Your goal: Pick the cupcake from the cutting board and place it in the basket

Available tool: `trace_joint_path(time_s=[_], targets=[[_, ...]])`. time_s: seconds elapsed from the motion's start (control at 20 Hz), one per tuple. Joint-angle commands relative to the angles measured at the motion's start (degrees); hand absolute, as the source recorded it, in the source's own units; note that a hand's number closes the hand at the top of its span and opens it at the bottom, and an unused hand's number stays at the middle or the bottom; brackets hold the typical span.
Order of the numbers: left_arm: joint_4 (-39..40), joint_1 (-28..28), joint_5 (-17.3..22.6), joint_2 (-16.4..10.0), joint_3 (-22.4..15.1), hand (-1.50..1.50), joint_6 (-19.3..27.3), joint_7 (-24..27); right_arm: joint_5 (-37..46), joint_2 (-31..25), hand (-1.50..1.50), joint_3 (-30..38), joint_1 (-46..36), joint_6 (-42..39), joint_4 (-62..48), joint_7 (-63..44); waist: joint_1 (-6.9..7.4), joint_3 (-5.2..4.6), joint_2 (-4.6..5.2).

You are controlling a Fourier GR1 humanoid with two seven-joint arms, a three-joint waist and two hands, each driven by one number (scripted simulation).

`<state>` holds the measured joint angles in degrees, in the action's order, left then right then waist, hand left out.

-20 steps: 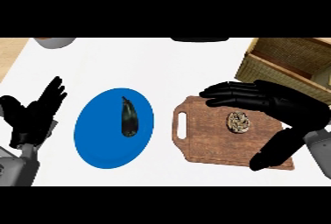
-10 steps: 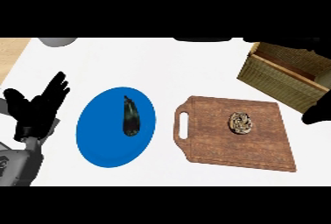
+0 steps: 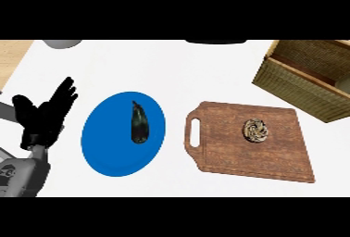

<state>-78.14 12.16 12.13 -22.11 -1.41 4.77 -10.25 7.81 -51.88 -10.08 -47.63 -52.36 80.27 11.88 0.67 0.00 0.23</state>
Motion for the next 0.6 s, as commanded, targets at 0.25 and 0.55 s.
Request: trace_joint_path(time_s=[0.25, 0.55], targets=[[0.87, -0.48, 1.4, -1.15, 2.55, 0.0, -2.72, -0.02, -0.54, -3.02, -1.5, 2.85, 8.74, 0.26, -5.23, 17.51, -0.43, 0.1, -0.01], [-1.9, -0.15, -0.95, 1.15, 0.6, 0.0, -0.39, -1.52, 5.04, 1.07, -1.5, -2.54, 12.98, 8.65, -8.21, 23.54, 0.17, 0.09, 0.03]])
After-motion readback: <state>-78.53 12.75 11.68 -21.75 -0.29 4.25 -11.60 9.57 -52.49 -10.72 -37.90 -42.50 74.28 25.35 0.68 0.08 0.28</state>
